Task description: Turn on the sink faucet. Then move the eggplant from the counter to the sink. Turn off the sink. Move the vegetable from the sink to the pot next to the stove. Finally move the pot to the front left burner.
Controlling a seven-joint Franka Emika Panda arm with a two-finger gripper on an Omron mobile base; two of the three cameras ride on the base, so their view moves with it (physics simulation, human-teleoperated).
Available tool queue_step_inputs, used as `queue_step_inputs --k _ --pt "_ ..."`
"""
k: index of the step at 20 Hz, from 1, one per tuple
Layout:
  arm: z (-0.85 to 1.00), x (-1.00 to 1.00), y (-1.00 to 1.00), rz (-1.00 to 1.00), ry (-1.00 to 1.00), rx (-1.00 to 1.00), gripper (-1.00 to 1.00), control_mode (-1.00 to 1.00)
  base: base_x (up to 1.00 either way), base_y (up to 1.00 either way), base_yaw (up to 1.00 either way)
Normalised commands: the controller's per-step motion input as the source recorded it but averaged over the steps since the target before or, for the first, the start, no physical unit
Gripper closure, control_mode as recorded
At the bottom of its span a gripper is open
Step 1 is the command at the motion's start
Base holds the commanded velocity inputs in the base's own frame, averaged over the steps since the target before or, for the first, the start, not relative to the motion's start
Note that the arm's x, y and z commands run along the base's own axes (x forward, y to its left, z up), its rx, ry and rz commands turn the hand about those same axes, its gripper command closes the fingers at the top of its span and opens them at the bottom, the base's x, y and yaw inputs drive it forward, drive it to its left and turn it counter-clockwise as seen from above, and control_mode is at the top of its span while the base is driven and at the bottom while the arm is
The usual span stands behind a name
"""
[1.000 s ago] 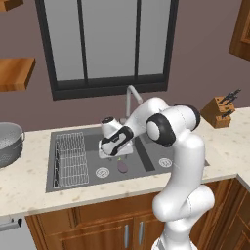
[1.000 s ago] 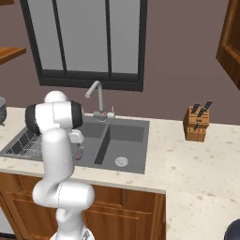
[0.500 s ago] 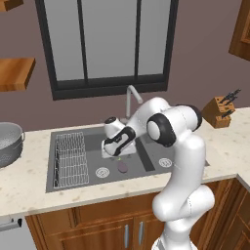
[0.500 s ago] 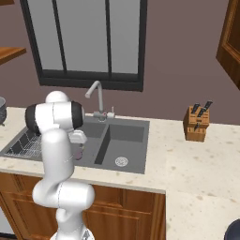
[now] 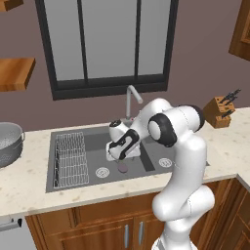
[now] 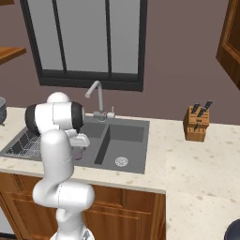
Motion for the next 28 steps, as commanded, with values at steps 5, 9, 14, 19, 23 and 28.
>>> queue_step_inputs --k 5,9,14,19,23,28 --pt "-0.23 -0.04 0.00 0.00 0.00 0.00 -1.00 -1.00 0.00 0.00 0.00" --pt "-0.18 0.00 0.00 0.00 0.00 0.00 -1.00 -1.00 0.00 0.00 0.00" --pt "-0.17 0.00 0.00 0.00 -0.01 0.00 -1.00 -1.00 0.00 0.00 0.00" --pt "-0.15 0.00 0.03 0.00 -0.01 0.00 -1.00 -1.00 0.00 0.00 0.00" --pt "-0.12 0.00 0.01 0.00 -0.01 0.00 -1.00 -1.00 0.00 0.00 0.00" --pt "-0.12 0.00 0.00 0.00 -0.02 0.00 -1.00 -1.00 0.00 0.00 0.00"
